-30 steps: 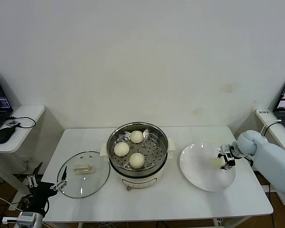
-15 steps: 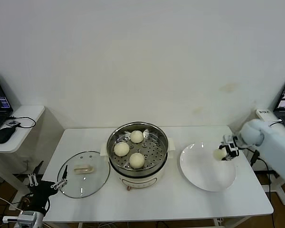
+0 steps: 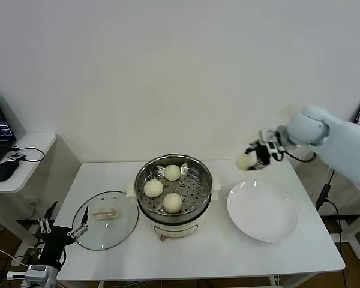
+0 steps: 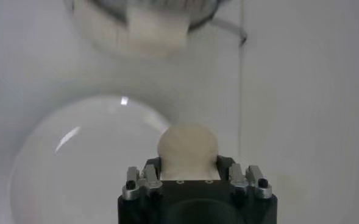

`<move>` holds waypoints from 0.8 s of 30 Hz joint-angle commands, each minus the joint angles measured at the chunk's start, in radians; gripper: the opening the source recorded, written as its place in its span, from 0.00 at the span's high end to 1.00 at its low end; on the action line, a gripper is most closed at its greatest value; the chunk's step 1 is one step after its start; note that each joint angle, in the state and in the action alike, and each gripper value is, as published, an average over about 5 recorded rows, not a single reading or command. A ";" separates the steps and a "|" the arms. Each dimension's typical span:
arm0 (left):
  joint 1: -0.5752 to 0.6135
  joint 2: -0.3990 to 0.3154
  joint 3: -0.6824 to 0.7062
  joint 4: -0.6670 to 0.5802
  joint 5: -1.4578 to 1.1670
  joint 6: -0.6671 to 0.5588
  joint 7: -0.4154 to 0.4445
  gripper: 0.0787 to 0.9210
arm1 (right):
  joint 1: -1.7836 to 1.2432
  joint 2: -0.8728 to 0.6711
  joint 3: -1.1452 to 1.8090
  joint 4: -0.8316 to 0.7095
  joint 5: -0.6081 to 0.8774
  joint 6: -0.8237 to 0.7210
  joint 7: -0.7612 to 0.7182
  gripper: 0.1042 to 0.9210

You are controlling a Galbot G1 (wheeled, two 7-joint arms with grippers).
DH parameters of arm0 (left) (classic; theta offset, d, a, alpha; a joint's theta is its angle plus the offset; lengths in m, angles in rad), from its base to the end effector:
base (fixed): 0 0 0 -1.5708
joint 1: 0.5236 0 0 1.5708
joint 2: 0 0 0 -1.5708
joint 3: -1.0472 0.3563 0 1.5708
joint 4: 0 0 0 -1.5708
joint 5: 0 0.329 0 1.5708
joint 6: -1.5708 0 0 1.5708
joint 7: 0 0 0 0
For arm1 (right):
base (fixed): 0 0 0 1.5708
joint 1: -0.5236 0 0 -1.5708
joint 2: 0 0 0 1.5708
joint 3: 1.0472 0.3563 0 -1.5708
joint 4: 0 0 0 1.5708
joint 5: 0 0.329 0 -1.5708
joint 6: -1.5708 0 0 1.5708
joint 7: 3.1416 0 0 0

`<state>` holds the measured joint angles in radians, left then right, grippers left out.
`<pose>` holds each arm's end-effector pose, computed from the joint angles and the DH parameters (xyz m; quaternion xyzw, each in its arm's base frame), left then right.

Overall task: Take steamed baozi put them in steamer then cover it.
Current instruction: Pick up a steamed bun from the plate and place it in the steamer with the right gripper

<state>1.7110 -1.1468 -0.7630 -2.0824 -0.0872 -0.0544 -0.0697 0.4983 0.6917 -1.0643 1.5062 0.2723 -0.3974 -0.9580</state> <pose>0.1271 0.1423 -0.2898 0.0123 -0.9803 -0.1962 0.0160 0.4933 -0.0814 -0.0181 0.4816 -0.6251 0.5530 0.2674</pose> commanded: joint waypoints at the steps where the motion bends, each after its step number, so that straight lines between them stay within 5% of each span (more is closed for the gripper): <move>1: -0.001 -0.002 0.004 0.000 0.004 -0.002 0.000 0.12 | 0.150 0.230 -0.166 0.077 0.336 -0.231 0.181 0.42; 12: -0.008 -0.007 0.016 0.005 0.004 -0.004 0.000 0.12 | 0.018 0.407 -0.166 -0.019 0.318 -0.322 0.277 0.42; 24: -0.008 -0.006 0.012 0.010 -0.001 -0.007 -0.001 0.12 | -0.064 0.404 -0.176 -0.060 0.244 -0.329 0.260 0.42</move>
<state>1.7033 -1.1544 -0.7507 -2.0751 -0.0881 -0.0612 -0.0702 0.4846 1.0412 -1.2197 1.4714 0.5274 -0.6856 -0.7258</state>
